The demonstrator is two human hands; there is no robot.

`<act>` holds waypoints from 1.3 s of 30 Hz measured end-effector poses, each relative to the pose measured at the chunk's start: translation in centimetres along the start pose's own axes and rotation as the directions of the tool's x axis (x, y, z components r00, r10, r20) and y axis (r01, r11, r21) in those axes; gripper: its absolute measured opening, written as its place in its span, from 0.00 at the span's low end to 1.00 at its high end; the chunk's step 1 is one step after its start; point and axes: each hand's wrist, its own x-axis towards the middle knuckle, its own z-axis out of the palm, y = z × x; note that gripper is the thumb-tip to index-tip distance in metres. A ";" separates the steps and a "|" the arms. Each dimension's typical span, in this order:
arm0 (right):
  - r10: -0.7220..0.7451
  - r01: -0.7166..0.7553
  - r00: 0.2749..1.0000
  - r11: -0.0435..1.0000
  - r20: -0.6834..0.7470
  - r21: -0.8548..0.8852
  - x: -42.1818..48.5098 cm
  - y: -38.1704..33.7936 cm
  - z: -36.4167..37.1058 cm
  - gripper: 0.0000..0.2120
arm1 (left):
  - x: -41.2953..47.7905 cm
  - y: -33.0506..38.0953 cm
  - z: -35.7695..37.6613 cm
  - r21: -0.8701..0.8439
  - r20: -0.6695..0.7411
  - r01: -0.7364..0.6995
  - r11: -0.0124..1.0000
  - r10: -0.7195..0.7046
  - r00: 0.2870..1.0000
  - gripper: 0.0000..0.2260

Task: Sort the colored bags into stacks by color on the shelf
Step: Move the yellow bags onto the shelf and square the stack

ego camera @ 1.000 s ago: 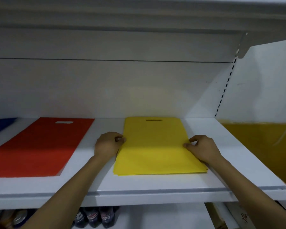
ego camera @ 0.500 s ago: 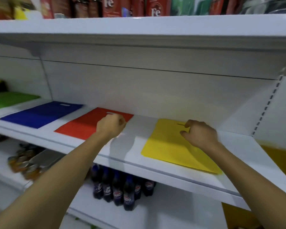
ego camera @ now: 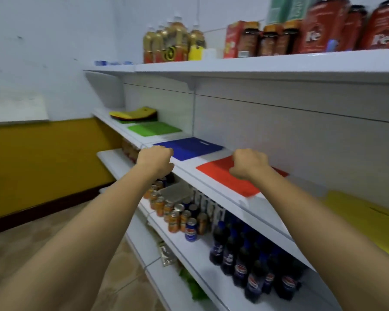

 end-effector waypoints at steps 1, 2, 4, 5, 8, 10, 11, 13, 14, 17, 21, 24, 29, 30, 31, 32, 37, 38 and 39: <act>-0.045 0.045 0.999 0.999 -0.013 0.010 0.7 -2.1 -0.4 0.11 | -0.3 -1.5 0.0 -0.004 -0.002 0.023 1.000 -0.023 1.000 0.14; -0.085 0.085 0.996 0.996 -0.024 0.019 1.3 -3.9 -0.5 0.11 | -0.6 -2.8 0.1 0.000 0.000 0.038 0.999 -0.038 0.999 0.13; -0.155 0.157 0.987 0.987 -0.035 0.032 2.7 -7.7 -0.6 0.12 | -1.2 -5.9 0.4 0.008 0.016 0.069 0.998 -0.070 0.997 0.11; -0.185 0.186 0.982 0.982 -0.033 0.039 3.4 -9.6 -0.5 0.11 | -1.5 -7.6 0.8 0.009 0.025 0.084 0.996 -0.085 0.996 0.11; -0.263 0.264 0.964 0.963 -0.033 0.049 5.9 -16.0 -0.5 0.09 | -1.8 -14.5 2.3 0.032 0.032 0.156 0.987 -0.157 0.987 0.11; -0.303 0.305 0.952 0.951 -0.032 0.051 7.8 -20.4 -0.6 0.10 | -2.1 -19.3 3.0 0.059 0.040 0.204 0.977 -0.207 0.978 0.13; -0.321 0.322 0.946 0.945 -0.037 0.055 9.0 -22.6 -0.6 0.12 | -2.1 -21.9 3.4 0.073 0.049 0.222 0.972 -0.226 0.973 0.14; -0.351 0.354 0.935 0.933 -0.058 0.066 11.3 -27.0 -0.6 0.14 | -2.2 -26.6 4.0 0.096 0.058 0.256 0.962 -0.262 0.963 0.14; -0.363 0.368 0.929 0.927 -0.070 0.074 12.4 -29.3 -0.7 0.14 | -2.3 -29.0 4.3 0.107 0.059 0.276 0.955 -0.284 0.957 0.14; -0.395 0.401 0.915 0.913 -0.084 0.077 15.2 -35.6 -0.7 0.13 | -2.4 -35.6 5.4 0.121 0.081 0.330 0.936 -0.341 0.937 0.17; -0.448 0.456 0.888 0.887 -0.109 0.073 18.5 -42.7 -0.1 0.11 | -2.3 -42.6 7.0 0.129 0.082 0.378 0.917 -0.389 0.917 0.18; -0.488 0.494 0.869 0.866 -0.083 0.073 20.4 -47.0 0.8 0.10 | -1.8 -46.3 8.3 0.133 0.091 0.405 0.905 -0.418 0.904 0.18; -0.540 0.544 0.839 0.834 -0.068 0.091 24.1 -53.0 1.9 0.11 | 0.0 -50.5 10.9 0.146 0.099 0.412 0.900 -0.427 0.899 0.19; -0.552 0.557 0.831 0.825 -0.069 0.097 24.9 -54.1 2.3 0.12 | 0.6 -51.2 11.4 0.148 0.096 0.408 0.901 -0.424 0.900 0.19; -0.566 0.570 0.822 0.815 -0.069 0.103 25.9 -55.3 2.7 0.12 | 1.2 -52.1 11.9 0.150 0.093 0.408 0.901 -0.423 0.901 0.19; -0.578 0.583 0.813 0.805 -0.071 0.108 26.9 -56.4 3.2 0.13 | 2.0 -52.9 12.4 0.152 0.090 0.409 0.900 -0.424 0.901 0.19; -0.607 0.613 0.790 0.778 -0.084 0.138 33.5 -61.9 5.7 0.16 | 7.2 -57.8 15.2 0.173 0.076 0.406 0.897 -0.423 0.903 0.18; -0.611 0.617 0.786 0.773 -0.089 0.144 35.1 -62.9 6.0 0.16 | 8.5 -58.8 15.9 0.179 0.074 0.404 0.897 -0.422 0.904 0.18; -0.616 0.622 0.782 0.768 -0.093 0.153 36.6 -63.9 6.4 0.17 | 9.9 -59.9 16.5 0.185 0.074 0.403 0.896 -0.422 0.904 0.18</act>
